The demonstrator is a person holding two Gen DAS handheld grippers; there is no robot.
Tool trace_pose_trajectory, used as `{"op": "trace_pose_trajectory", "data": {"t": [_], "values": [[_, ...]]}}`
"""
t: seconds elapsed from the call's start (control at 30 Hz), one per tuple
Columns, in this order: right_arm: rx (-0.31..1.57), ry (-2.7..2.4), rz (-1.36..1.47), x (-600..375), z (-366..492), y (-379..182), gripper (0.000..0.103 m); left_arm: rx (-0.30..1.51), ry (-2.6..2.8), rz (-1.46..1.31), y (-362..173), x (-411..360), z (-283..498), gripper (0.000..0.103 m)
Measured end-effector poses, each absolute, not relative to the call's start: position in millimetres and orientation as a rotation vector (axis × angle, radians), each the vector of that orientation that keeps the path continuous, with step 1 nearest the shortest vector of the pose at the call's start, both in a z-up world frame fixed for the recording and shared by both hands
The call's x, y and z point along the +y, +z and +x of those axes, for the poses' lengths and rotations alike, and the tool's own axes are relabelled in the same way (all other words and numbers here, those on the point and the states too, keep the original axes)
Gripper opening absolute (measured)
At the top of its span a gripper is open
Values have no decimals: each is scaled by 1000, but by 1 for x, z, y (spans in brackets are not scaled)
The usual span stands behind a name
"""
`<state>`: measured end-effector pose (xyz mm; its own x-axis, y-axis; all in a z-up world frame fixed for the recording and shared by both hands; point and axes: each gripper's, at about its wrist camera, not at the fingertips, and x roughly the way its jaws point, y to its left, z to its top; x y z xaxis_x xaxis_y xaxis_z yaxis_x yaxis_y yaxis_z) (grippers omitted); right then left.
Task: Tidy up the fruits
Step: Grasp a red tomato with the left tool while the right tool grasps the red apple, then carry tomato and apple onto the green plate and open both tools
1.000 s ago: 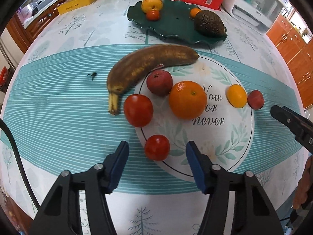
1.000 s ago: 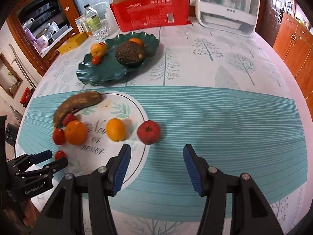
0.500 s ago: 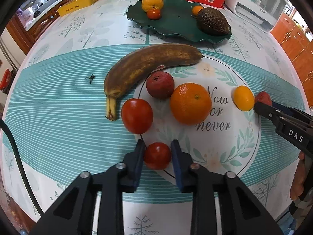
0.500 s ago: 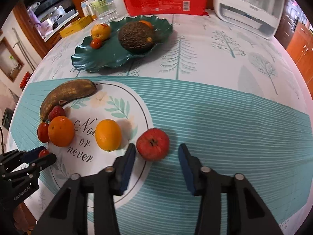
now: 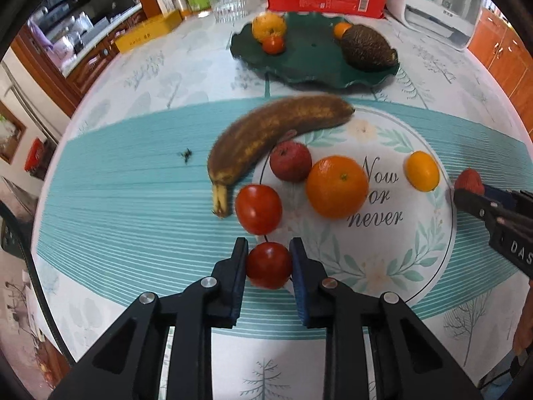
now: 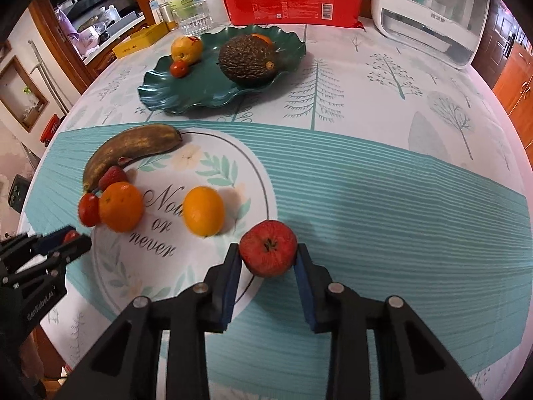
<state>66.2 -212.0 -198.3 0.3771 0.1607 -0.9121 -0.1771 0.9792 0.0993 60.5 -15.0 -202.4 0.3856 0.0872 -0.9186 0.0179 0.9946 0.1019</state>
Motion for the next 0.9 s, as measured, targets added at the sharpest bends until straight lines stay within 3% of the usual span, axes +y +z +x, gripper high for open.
{"op": "trace_pose_trajectory", "data": {"t": [0.9], "values": [[992, 317, 22, -169, 38, -93, 32, 982, 14, 84, -72, 19, 55, 23]]}}
